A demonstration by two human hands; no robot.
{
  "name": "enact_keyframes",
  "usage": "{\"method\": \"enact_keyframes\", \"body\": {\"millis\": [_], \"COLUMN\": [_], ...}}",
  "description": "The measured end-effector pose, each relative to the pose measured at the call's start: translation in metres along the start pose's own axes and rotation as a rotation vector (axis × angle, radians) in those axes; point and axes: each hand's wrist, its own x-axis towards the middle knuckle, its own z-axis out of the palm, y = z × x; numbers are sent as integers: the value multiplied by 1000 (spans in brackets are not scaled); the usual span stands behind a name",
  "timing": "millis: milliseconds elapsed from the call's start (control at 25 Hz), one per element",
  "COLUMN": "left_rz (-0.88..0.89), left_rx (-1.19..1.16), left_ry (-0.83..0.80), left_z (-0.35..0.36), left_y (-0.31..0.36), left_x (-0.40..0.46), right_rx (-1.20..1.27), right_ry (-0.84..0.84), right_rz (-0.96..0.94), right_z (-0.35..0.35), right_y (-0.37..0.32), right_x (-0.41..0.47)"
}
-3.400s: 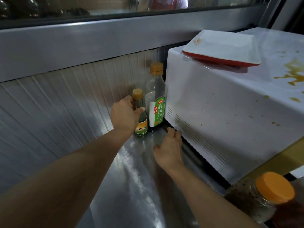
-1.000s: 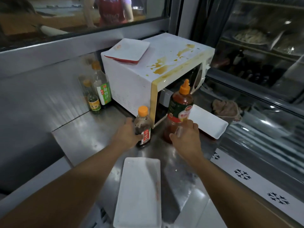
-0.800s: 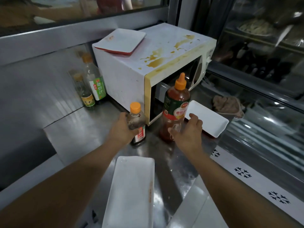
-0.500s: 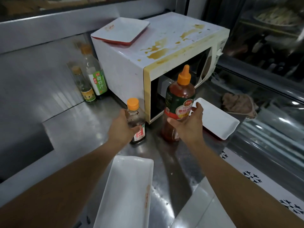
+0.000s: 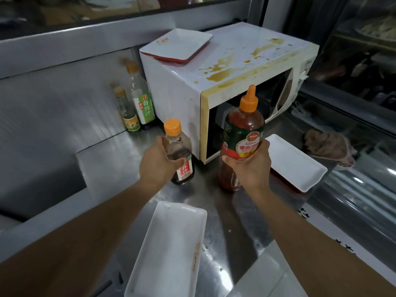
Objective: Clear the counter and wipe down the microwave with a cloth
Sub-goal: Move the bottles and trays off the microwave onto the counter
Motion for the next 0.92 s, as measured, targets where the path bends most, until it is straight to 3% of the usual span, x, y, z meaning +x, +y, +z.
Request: {"method": "enact_keyframes", "body": {"millis": [440, 680, 920], "left_rz": [-90, -146, -160], "left_rx": [34, 15, -2], "left_ry": [150, 200, 193], "left_z": [-98, -153, -192], "left_y": [-11, -53, -117], "left_x": [-22, -7, 33], "right_rx": [43, 33, 22], "right_ry": [-133, -214, -273], "right_rz": [-111, -187, -116], "right_z": [27, 99, 198], "right_y": [-84, -125, -141], "right_x": [-40, -45, -36]}}
